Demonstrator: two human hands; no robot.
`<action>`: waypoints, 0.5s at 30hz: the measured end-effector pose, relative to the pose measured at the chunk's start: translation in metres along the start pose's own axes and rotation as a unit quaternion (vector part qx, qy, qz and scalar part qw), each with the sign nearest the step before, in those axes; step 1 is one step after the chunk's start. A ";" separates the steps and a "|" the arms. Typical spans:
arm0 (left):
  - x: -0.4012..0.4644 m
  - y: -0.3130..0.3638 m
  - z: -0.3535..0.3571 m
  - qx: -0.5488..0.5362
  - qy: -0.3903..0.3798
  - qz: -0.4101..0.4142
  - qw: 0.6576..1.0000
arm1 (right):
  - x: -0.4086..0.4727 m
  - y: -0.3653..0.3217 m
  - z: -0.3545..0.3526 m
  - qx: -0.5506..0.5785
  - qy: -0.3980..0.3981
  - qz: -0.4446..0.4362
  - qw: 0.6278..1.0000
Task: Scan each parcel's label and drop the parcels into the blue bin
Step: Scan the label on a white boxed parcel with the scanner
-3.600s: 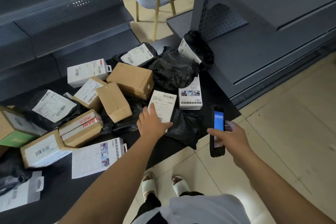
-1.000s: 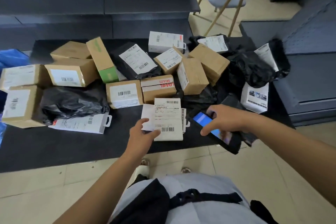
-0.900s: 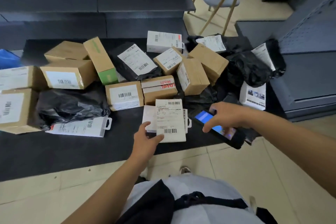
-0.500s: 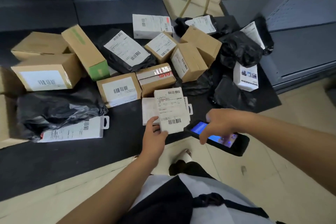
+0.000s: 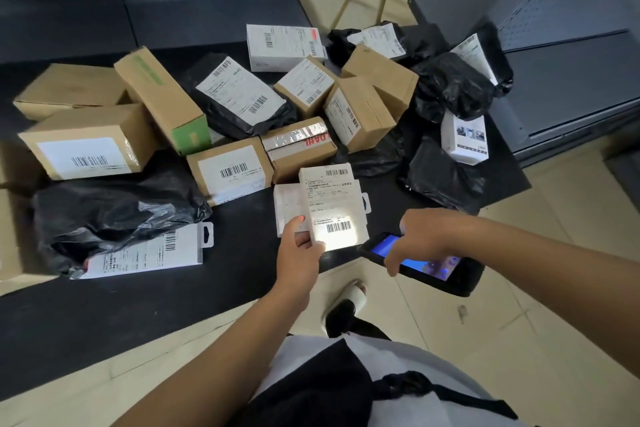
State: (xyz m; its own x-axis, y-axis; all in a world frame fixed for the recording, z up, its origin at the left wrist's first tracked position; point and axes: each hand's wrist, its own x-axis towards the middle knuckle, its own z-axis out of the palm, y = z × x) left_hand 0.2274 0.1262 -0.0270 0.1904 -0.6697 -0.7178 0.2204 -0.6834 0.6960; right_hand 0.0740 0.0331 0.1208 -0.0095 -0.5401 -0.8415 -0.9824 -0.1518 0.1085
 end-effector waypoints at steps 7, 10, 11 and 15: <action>-0.001 0.002 -0.004 -0.016 -0.002 -0.005 1.000 | -0.009 0.000 0.003 0.012 0.007 0.003 1.000; -0.002 0.002 -0.005 -0.014 -0.004 -0.001 1.000 | -0.011 0.003 0.005 0.023 0.008 -0.001 1.000; -0.002 0.002 -0.005 -0.012 -0.003 0.001 1.000 | -0.012 0.004 0.006 0.031 0.007 -0.001 0.999; -0.004 0.001 -0.005 -0.014 0.002 0.001 1.000 | -0.017 0.007 0.002 0.069 0.000 0.001 0.998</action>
State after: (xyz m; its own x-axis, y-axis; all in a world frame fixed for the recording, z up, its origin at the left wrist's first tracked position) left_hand 0.2317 0.1296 -0.0239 0.1946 -0.6695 -0.7169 0.2469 -0.6739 0.6964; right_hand 0.0673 0.0431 0.1343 -0.0121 -0.5406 -0.8412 -0.9987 -0.0354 0.0372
